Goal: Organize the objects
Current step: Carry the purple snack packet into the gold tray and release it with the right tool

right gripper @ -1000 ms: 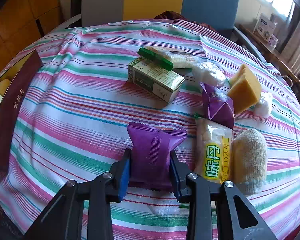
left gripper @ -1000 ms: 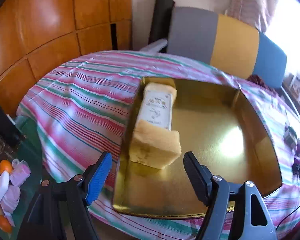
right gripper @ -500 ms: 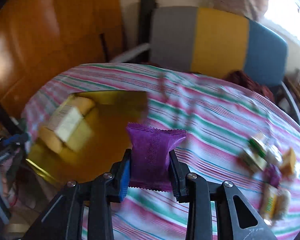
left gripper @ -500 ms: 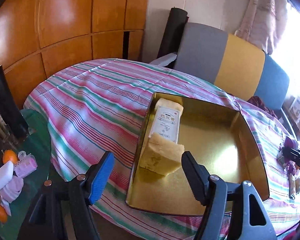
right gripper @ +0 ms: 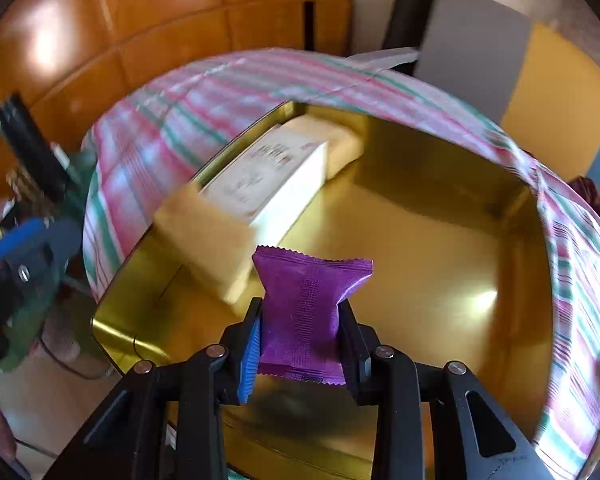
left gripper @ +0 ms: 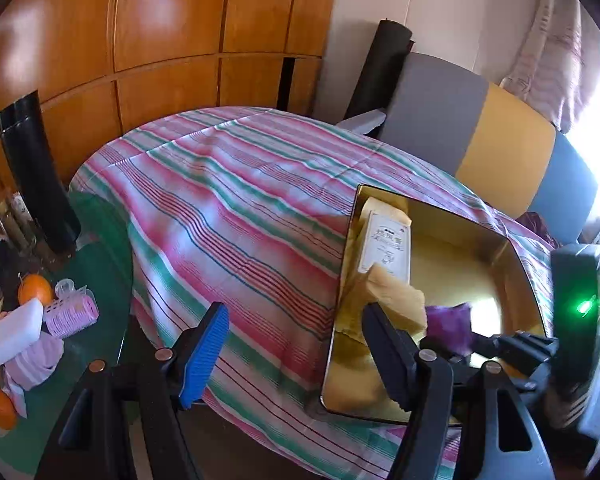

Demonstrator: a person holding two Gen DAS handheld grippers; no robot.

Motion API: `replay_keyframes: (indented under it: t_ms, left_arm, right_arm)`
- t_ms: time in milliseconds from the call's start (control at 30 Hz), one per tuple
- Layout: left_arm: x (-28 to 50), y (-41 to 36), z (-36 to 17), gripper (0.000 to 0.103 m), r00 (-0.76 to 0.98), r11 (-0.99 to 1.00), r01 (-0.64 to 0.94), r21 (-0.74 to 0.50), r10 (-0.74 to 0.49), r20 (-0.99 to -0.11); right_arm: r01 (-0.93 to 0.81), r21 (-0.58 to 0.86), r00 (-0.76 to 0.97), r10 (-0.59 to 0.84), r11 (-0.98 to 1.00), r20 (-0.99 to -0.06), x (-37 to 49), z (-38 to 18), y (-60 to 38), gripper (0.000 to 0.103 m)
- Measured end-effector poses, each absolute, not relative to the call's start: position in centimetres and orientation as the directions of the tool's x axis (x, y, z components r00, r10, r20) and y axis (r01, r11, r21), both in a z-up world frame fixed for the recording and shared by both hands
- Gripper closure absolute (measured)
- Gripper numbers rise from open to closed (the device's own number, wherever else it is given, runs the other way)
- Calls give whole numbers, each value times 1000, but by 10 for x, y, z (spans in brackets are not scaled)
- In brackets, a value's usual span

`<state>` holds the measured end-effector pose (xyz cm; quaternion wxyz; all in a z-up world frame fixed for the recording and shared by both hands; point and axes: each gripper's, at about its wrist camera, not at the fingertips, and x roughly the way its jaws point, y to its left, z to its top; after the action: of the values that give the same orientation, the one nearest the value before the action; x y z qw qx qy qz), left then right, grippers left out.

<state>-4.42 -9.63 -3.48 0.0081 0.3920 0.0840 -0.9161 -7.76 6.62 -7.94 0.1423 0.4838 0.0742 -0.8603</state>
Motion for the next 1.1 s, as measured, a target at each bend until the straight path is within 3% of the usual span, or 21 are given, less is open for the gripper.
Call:
replay_keyframes:
  t_ms: [133, 233, 433, 1100]
  left_arm:
    - [-46, -99, -39, 33, -685, -985, 94, -144, 41, -728]
    - [-45, -102, -37, 33, -690, -983, 114, -143, 25, -724]
    - [-44, -105, -32, 33, -705, -981, 131, -144, 11, -710]
    - [-33, -78, -14, 33, -733, -990, 64, -129, 41, -679]
  right_arm:
    - [348, 24, -455, -190, -937, -870, -77, -94, 54, 64]
    - [360, 46, -452, -217, -932, -865, -73, -94, 52, 49]
    - [327, 20, -544, -205, -945, -814, -58, -67, 64, 38]
    - [184, -50, -759, -109, -982, -642, -17, 27, 109, 31]
